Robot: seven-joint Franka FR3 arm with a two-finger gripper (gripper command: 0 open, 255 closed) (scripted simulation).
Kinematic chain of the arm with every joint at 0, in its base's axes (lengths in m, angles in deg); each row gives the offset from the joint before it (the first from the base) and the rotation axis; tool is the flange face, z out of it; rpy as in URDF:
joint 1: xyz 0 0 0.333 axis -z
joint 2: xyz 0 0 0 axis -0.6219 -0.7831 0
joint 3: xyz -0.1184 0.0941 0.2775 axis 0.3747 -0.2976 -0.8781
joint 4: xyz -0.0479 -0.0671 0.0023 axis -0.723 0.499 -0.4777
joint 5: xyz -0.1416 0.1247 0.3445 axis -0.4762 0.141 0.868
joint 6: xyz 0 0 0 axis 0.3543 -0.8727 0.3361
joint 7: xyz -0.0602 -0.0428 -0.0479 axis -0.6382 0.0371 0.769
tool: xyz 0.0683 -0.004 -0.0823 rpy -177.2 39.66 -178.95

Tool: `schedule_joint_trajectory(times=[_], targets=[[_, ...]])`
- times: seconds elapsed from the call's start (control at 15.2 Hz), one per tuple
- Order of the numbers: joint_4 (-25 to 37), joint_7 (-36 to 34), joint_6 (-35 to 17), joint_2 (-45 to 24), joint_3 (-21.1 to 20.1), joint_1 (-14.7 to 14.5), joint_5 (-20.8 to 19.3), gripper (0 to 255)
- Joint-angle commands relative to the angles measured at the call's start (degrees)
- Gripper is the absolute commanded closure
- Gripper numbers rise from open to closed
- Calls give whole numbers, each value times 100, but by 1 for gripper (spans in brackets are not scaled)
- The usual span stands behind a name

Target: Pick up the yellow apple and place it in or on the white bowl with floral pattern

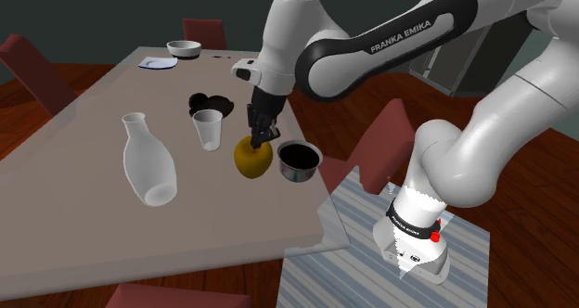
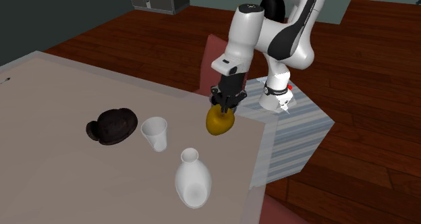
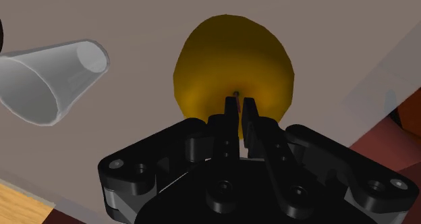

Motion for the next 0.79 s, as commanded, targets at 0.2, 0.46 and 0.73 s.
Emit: schedule_joint_trajectory(times=[0.2, 0.46, 0.73], targets=[[266, 13, 444, 178, 10, -5, 9, 255], [504, 23, 777, 273, 18, -7, 12, 255], [759, 31, 1103, 344, 25, -7, 14, 255]])
